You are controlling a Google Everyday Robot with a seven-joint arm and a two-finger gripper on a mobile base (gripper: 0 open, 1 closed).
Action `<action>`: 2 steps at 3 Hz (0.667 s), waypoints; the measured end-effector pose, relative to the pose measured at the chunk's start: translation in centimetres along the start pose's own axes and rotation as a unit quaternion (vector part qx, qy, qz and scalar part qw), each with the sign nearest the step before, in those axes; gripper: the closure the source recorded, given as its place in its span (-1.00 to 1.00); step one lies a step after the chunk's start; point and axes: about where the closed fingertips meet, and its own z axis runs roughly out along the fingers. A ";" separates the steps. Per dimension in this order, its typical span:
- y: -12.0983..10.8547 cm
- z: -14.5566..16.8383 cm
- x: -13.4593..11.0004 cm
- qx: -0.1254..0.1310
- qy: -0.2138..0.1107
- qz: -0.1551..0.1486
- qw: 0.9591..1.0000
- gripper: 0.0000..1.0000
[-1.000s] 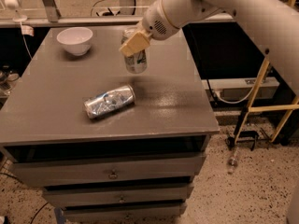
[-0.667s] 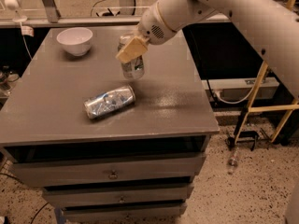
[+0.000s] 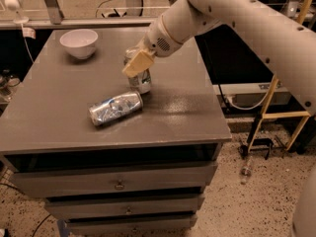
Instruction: Move 7up can near redbull can
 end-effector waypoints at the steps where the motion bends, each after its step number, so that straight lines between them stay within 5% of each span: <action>1: 0.1 0.2 -0.1 -0.002 0.000 -0.001 1.000 0.66; 2: 0.2 0.5 -0.1 -0.005 0.001 -0.001 1.000 0.04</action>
Offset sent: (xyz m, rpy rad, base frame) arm -0.0006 0.0019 -0.0009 -0.0002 0.0018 0.0035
